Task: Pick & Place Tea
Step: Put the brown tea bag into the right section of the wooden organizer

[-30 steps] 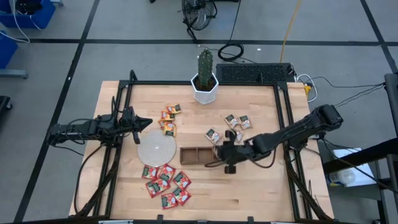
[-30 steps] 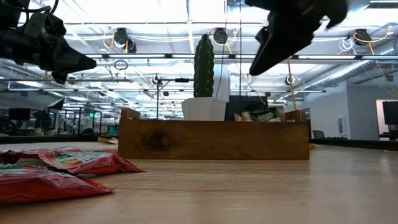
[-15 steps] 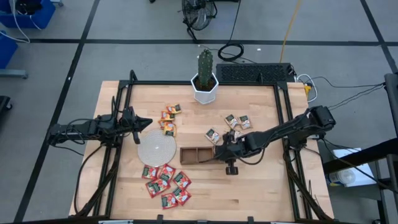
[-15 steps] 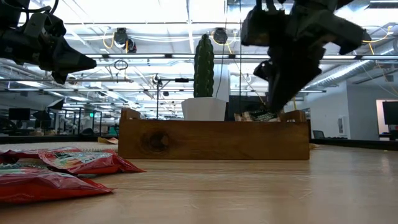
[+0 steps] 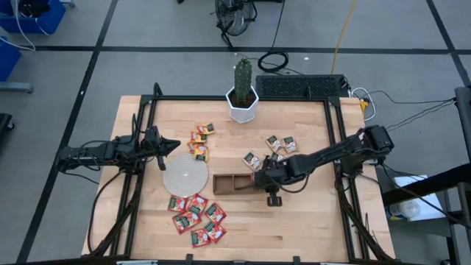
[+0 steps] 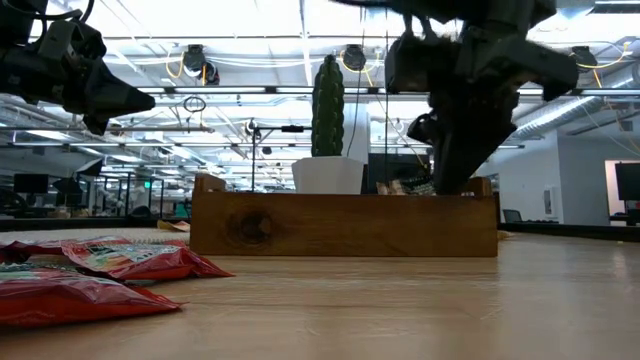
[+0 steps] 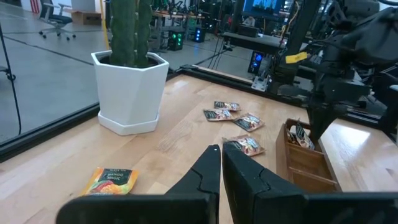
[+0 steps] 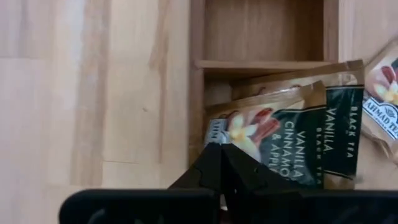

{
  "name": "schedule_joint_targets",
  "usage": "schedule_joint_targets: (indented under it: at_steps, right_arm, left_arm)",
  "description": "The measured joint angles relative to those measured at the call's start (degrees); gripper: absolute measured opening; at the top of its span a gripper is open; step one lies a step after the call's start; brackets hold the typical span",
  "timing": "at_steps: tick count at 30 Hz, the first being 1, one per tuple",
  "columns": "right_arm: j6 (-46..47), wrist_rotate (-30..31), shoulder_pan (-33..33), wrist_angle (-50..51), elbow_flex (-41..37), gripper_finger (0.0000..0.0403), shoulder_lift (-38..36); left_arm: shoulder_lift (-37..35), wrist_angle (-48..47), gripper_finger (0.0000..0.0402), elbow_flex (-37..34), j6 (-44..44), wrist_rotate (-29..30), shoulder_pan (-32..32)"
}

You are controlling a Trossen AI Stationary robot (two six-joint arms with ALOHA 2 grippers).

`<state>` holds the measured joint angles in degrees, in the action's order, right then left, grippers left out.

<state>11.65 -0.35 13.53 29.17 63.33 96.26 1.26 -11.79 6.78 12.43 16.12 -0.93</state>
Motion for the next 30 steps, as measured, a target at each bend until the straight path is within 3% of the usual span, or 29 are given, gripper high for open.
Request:
schedule_joint_targets:
  at_steps: [6,18,25,30]
  right_arm:
    - [-1.64,-2.77,-0.71,0.77,0.90,0.0000,2.19]
    - [-8.21,-2.70,-1.02,14.48,12.61,0.0000,10.60]
    - [-8.27,-2.58,-2.62,16.12,13.33,0.0000,13.30]
    - [-7.61,2.20,-2.64,15.71,13.33,0.0000,13.54]
  left_arm:
    - [0.00,0.00,0.0021,-0.02,0.00,0.00,0.00]
    - [-0.02,0.03,0.0021,-0.02,0.00,0.00,0.00]
    - [-0.02,0.02,0.0021,0.00,0.00,0.00,0.00]
    - [0.00,0.01,0.0021,0.00,0.00,0.00,0.00]
